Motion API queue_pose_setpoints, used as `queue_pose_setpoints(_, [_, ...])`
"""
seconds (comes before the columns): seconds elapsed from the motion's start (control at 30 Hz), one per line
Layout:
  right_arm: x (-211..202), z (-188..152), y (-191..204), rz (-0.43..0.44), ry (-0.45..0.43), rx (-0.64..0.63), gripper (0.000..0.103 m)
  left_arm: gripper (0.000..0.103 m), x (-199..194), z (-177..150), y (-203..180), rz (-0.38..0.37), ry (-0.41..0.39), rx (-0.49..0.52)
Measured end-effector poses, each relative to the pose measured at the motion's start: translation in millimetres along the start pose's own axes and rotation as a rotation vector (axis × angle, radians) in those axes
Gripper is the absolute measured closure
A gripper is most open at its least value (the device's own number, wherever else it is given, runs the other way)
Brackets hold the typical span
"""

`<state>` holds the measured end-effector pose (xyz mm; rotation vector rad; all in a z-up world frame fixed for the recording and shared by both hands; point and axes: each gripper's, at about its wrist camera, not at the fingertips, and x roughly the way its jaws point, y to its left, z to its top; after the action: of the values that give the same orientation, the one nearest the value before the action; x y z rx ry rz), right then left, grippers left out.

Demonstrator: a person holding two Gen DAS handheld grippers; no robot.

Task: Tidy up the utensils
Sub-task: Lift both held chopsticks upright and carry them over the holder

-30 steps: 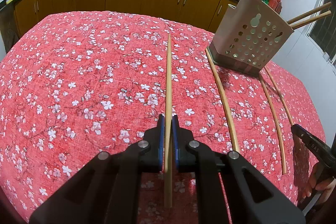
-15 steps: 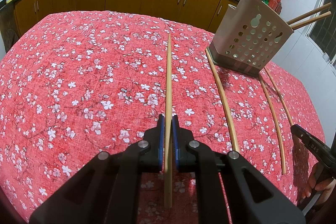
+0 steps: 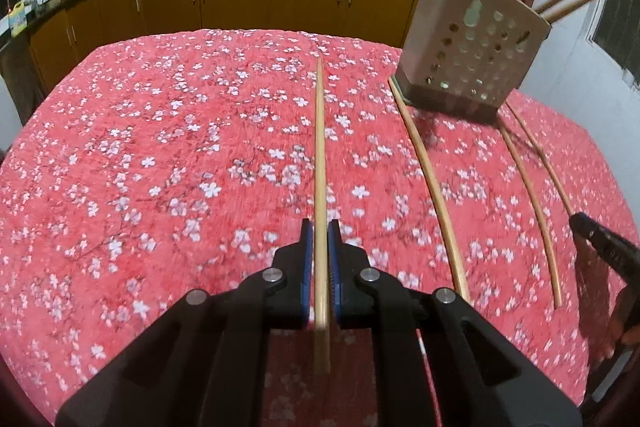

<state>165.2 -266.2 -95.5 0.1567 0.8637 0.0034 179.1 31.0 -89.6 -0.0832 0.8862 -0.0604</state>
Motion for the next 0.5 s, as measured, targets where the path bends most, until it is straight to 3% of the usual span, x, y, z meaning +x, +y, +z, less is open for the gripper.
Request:
queue_pose_setpoints(0.2, [-3, 0, -2, 0.002, -0.005, -0.009, 0.095, 0.095, -1, -1, -5, 0.022, 0.004, 0.031])
queue_pose_setpoints(0.3, [-20, 2, -4, 0.011, -0.055, -0.007, 0.095, 0.095, -5, 2, -4, 0.011, 0.016, 0.036])
queue_pose_setpoints(0.5, [-64, 23, -12, 0.013, -0.188, 0.008, 0.095, 0.095, -39, 21, -1, -0.011, -0.068, 0.041])
